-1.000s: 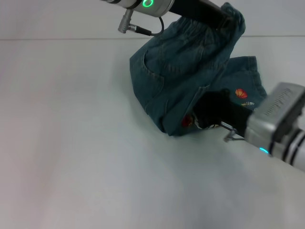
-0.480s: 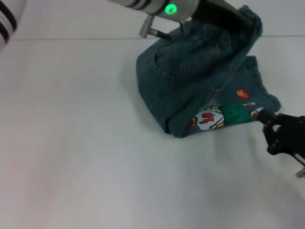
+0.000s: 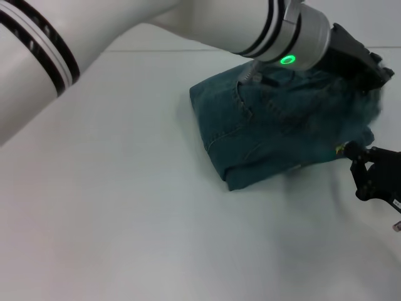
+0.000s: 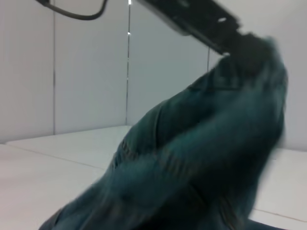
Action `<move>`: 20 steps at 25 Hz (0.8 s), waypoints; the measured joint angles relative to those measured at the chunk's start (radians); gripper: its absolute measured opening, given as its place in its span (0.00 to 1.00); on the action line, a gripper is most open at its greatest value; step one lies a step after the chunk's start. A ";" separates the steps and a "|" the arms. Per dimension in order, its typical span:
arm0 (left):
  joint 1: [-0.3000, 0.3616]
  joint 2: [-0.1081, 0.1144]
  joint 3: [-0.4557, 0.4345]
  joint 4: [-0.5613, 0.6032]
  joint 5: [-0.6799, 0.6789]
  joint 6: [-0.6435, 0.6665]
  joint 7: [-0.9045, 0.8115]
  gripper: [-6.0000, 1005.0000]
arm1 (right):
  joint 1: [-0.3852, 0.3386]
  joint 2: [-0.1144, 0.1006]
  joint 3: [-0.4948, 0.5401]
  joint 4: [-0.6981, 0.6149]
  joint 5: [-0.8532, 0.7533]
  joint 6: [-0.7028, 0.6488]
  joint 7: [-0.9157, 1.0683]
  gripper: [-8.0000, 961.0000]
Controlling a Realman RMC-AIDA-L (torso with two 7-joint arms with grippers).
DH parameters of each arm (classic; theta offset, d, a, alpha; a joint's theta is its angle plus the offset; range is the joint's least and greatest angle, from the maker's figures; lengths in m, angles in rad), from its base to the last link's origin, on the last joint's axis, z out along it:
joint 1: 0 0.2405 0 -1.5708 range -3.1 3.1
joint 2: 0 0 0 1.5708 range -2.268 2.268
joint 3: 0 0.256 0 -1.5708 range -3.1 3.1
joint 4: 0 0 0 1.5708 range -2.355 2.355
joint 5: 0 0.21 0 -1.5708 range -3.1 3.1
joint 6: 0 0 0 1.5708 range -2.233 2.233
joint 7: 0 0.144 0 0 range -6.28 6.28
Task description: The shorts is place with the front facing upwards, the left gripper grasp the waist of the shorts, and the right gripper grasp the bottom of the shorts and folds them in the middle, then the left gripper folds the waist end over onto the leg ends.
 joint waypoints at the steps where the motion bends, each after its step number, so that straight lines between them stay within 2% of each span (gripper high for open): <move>1: 0.000 0.000 0.009 0.002 -0.004 -0.010 0.001 0.11 | 0.003 0.000 -0.001 0.000 0.000 0.000 0.001 0.01; 7: -0.004 0.000 0.030 0.018 -0.009 -0.015 0.023 0.32 | 0.015 0.001 -0.008 0.001 -0.002 0.019 0.020 0.01; 14: 0.028 0.004 0.011 0.042 -0.016 -0.017 0.051 0.50 | 0.011 -0.001 -0.024 -0.007 -0.006 0.038 0.065 0.01; 16: 0.071 0.007 0.006 0.079 -0.016 -0.010 0.067 0.58 | -0.003 -0.003 -0.035 -0.019 -0.023 0.029 0.083 0.01; 17: 0.071 0.007 0.006 0.079 -0.016 -0.010 0.067 0.64 | -0.014 -0.004 -0.039 -0.033 -0.037 0.018 0.097 0.01; 19: 0.142 0.008 -0.011 0.137 -0.017 0.009 0.096 0.75 | -0.041 -0.005 -0.041 -0.077 -0.068 -0.012 0.144 0.01; 20: 0.168 0.008 -0.021 0.156 -0.017 0.014 0.105 0.78 | -0.055 -0.005 -0.041 -0.103 -0.085 -0.030 0.175 0.01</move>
